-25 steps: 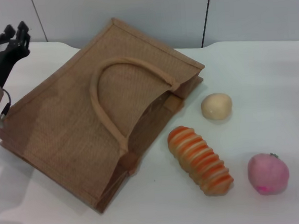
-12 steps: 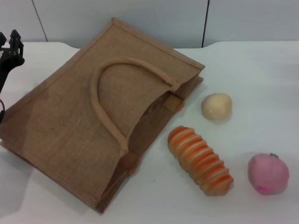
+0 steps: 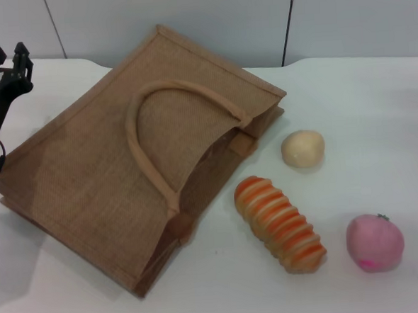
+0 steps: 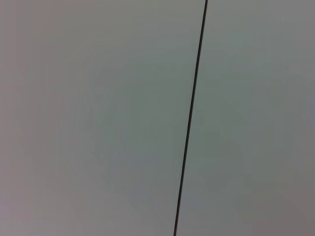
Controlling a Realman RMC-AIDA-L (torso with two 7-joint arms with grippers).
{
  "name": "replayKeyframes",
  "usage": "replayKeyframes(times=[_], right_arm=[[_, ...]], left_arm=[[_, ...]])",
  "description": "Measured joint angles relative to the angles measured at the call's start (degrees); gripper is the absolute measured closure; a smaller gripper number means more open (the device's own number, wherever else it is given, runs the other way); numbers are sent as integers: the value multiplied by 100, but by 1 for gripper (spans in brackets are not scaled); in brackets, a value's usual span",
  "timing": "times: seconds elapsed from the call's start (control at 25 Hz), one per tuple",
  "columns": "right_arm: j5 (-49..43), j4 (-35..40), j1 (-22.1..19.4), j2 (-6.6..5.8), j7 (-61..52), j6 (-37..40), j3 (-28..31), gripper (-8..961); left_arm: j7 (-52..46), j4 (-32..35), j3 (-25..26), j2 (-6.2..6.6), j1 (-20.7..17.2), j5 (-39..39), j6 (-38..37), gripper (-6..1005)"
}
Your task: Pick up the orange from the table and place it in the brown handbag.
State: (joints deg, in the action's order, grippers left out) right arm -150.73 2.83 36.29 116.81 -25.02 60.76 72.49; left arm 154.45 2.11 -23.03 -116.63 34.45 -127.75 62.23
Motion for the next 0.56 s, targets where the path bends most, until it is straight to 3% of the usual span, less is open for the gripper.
replayKeyframes(times=[0.56], right_arm=[[0, -13, -24, 0, -4, -4, 28, 252]], left_arm=[[0, 0, -38, 9, 1, -3, 18, 426]])
